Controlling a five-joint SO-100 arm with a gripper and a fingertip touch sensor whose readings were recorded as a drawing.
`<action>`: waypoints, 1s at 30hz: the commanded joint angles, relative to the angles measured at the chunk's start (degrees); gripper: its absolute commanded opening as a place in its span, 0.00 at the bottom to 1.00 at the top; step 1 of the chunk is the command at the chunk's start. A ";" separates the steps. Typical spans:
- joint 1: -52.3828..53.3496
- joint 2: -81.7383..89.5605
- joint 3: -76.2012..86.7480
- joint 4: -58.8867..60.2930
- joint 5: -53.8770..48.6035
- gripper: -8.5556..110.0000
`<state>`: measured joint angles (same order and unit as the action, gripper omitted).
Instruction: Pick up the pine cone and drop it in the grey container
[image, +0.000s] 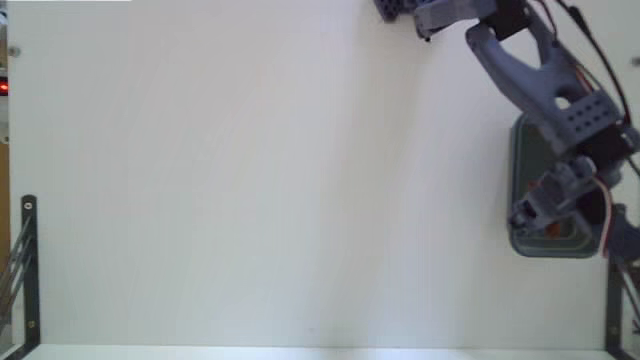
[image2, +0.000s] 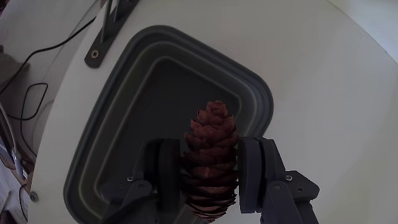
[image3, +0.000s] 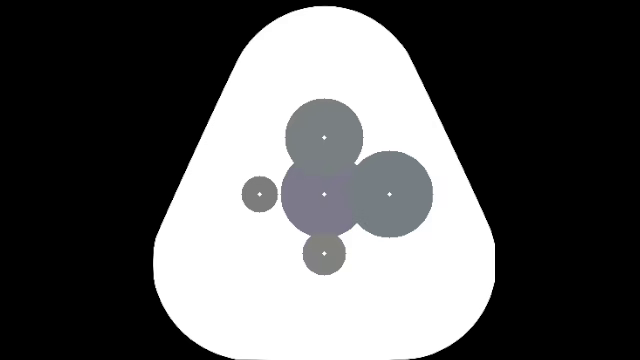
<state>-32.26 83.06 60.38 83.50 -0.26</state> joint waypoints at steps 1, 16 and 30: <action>-2.18 6.83 1.38 -0.88 0.26 0.51; -5.04 9.93 5.38 -1.76 0.26 0.51; -5.14 10.04 5.52 -1.80 0.26 0.51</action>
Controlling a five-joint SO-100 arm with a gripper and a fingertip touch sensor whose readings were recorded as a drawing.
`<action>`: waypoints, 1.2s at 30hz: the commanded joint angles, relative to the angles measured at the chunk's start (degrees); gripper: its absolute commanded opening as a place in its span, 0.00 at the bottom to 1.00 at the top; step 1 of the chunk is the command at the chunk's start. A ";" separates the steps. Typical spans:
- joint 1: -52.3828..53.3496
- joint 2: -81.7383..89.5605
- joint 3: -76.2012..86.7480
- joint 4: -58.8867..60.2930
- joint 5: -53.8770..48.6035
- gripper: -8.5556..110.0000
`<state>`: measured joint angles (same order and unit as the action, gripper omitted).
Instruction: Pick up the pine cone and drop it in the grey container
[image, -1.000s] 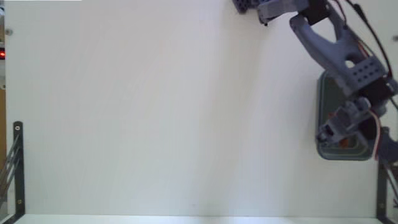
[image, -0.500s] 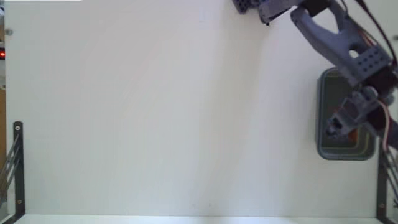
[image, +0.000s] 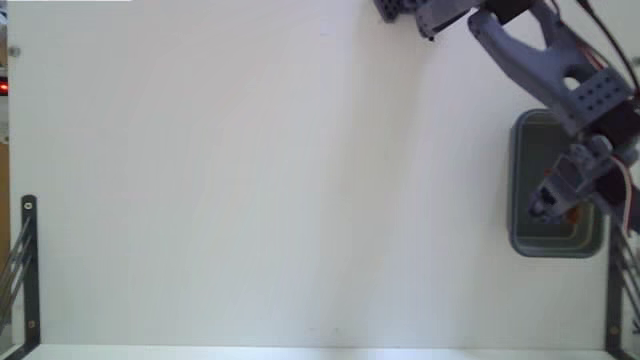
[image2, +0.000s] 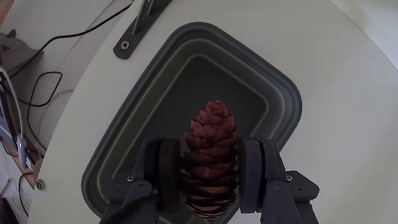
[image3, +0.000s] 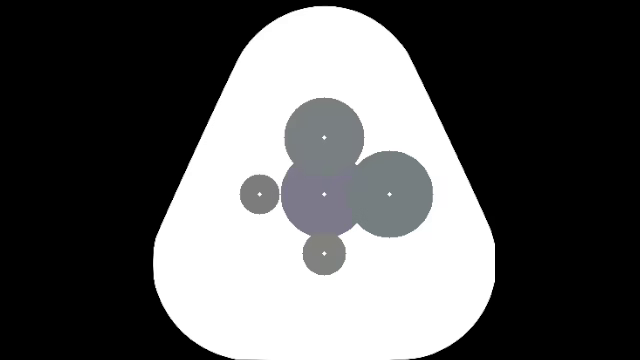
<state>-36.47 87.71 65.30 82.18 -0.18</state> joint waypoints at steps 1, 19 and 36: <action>-0.93 5.39 0.60 -0.48 0.18 0.51; -0.93 5.39 0.60 -0.48 0.18 1.00; -0.93 5.39 0.60 -0.48 0.18 1.00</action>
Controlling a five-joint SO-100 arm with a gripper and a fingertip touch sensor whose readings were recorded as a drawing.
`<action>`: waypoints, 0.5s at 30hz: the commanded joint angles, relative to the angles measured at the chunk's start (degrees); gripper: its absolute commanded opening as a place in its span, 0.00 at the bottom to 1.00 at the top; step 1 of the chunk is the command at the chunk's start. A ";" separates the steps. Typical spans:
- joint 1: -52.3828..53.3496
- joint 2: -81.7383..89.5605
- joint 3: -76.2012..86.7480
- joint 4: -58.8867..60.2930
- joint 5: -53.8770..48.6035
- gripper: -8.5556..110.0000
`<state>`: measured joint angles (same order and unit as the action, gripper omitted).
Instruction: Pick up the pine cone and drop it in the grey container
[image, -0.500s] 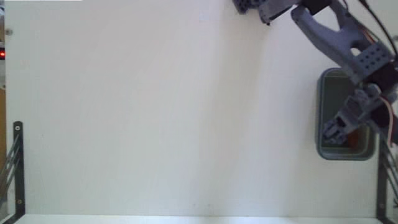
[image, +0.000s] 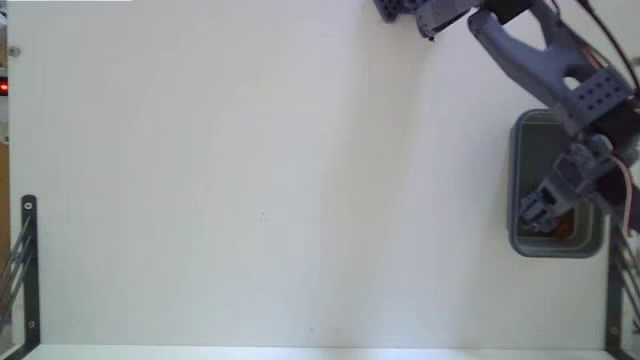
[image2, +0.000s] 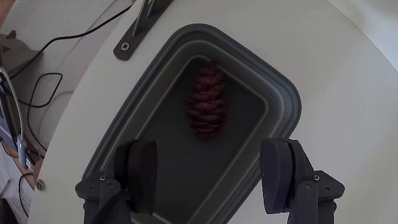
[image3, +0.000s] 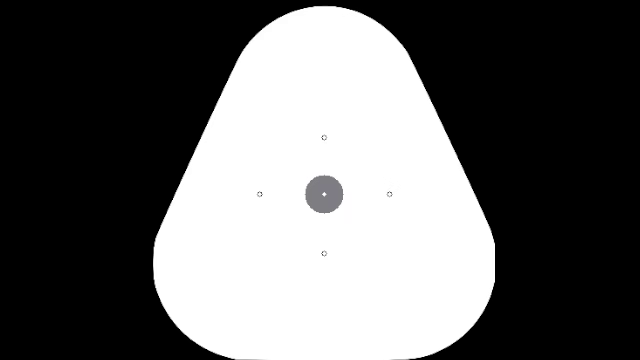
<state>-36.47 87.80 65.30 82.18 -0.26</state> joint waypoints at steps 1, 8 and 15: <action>-0.93 5.30 0.60 -0.48 0.26 1.00; -0.93 5.30 0.60 -0.48 0.26 1.00; -0.60 5.73 1.02 -0.48 0.26 1.00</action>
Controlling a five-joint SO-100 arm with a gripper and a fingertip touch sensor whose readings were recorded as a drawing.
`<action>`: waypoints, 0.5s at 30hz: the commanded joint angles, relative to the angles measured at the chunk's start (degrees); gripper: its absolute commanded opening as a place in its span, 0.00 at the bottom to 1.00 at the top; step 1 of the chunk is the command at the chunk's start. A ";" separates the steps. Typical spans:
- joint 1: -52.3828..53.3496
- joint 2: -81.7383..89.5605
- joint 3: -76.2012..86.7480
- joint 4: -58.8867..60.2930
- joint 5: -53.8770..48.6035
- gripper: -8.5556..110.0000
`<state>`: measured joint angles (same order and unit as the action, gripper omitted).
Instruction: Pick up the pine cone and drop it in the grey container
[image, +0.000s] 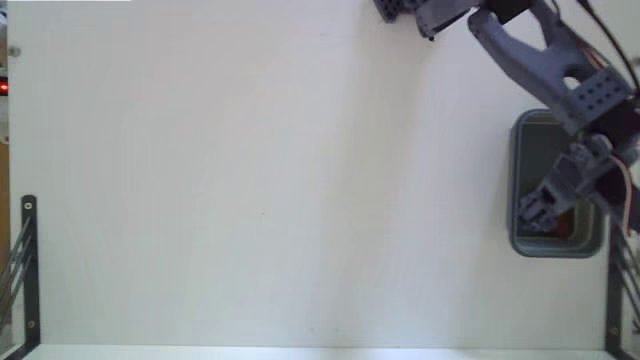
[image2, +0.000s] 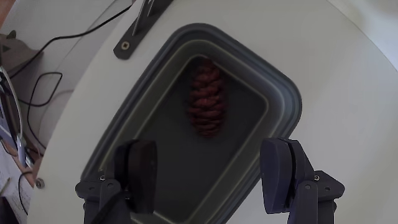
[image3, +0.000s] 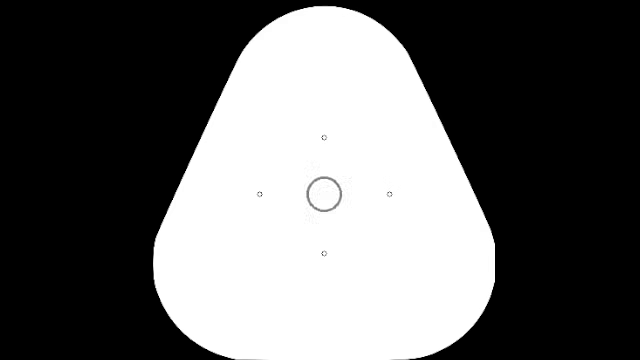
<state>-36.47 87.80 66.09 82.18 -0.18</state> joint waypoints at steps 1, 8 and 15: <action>-0.44 5.93 0.44 -0.47 0.18 1.00; 1.27 8.17 2.66 -0.46 0.18 1.00; 3.84 11.55 6.01 -0.44 0.18 1.00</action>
<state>-33.40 92.90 71.28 82.18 -0.18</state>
